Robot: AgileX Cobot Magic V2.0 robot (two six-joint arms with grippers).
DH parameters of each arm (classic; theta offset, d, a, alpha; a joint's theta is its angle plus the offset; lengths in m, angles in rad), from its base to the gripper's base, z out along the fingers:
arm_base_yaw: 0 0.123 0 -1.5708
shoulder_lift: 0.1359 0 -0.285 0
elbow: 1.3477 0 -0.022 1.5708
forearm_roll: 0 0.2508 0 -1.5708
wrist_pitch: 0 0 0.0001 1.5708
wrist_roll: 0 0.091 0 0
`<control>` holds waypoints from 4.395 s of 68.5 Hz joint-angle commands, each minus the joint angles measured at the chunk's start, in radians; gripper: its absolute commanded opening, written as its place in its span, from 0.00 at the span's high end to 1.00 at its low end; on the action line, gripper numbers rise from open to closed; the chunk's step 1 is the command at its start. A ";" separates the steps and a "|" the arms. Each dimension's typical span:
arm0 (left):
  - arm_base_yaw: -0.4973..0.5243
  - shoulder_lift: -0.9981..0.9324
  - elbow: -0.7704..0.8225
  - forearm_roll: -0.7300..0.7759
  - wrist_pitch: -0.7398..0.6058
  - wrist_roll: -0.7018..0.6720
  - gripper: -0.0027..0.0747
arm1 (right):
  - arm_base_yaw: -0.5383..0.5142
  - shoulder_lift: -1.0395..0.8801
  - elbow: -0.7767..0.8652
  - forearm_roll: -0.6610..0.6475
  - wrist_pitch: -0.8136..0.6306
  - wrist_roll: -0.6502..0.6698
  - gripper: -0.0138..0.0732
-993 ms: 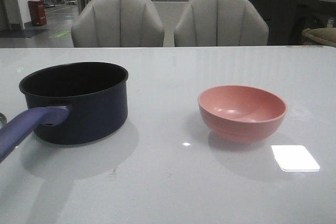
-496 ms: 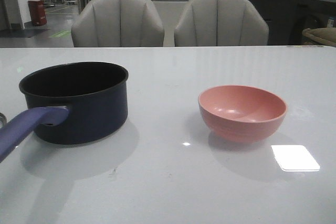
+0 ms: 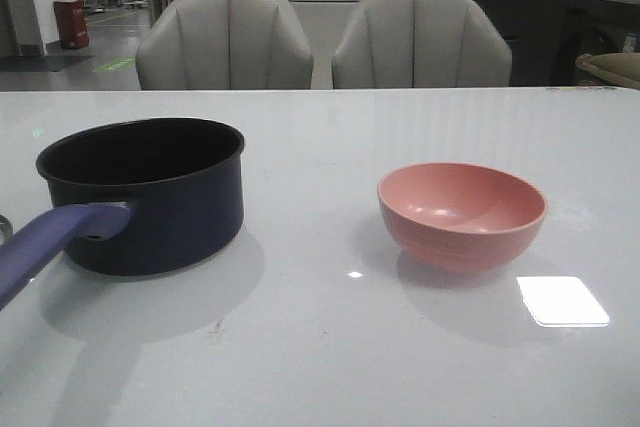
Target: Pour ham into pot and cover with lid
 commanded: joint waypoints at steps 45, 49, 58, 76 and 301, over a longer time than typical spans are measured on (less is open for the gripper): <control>0.219 0.662 -0.372 0.000 0.278 0.030 0.11 | 0.001 0.008 -0.027 -0.011 -0.076 -0.006 0.68; 0.219 0.708 -0.409 0.000 0.307 0.032 0.11 | 0.001 0.008 -0.027 -0.011 -0.076 -0.006 0.68; 0.231 0.802 -0.471 -0.021 0.372 0.072 0.11 | 0.001 0.008 -0.027 -0.011 -0.076 -0.006 0.68; 0.323 0.907 -0.532 -0.113 0.381 0.125 0.11 | 0.001 0.008 -0.027 -0.011 -0.076 -0.006 0.68; -0.150 1.198 -1.027 -0.105 0.572 0.174 0.28 | 0.001 0.008 -0.027 -0.011 -0.074 -0.006 0.68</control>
